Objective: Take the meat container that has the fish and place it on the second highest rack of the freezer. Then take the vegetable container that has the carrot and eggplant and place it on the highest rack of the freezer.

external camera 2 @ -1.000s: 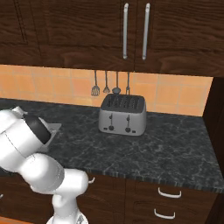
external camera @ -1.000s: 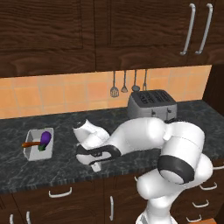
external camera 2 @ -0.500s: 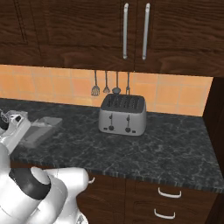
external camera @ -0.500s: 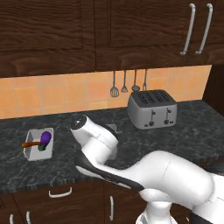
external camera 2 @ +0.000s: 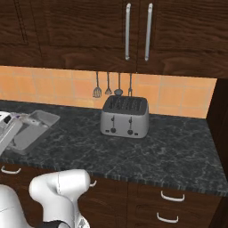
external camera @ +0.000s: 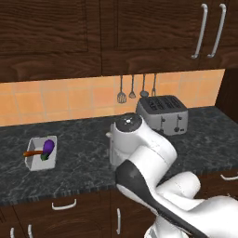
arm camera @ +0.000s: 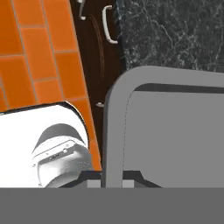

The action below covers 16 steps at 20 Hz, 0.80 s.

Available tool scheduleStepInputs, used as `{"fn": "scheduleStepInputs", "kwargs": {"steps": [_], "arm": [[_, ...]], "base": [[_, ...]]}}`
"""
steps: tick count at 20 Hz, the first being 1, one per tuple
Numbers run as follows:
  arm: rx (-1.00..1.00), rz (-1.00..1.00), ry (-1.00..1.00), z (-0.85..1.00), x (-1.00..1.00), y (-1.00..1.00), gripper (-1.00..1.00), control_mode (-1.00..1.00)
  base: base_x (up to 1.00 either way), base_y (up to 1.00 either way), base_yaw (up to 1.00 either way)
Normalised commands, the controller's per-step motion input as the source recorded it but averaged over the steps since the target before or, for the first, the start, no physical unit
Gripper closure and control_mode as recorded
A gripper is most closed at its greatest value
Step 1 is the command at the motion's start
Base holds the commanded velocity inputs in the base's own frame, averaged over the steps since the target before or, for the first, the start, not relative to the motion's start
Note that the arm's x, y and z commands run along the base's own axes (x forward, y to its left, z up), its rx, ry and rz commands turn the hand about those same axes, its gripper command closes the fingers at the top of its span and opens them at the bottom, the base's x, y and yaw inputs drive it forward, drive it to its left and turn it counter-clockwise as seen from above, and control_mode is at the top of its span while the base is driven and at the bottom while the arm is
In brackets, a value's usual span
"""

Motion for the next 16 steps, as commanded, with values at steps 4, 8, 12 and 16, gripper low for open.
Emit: {"fn": "scheduleStepInputs", "kwargs": {"steps": [4, 8, 12, 16], "arm": [[0.15, 0.00, 0.10, 1.00, -0.31, -0.46, 1.00, -1.00], [0.07, 0.00, 0.03, 1.00, -0.16, -0.65, 1.00, -1.00], [-0.06, 0.07, -0.01, 0.58, -0.13, -0.77, 1.00, -1.00], [-0.10, 0.14, -0.06, 0.20, -0.46, -0.66, 1.00, -1.00]], "base": [[0.00, 0.00, 0.00], [0.00, 0.00, 0.00], [0.00, 0.00, 0.00], [0.00, 0.00, 0.00]]}}
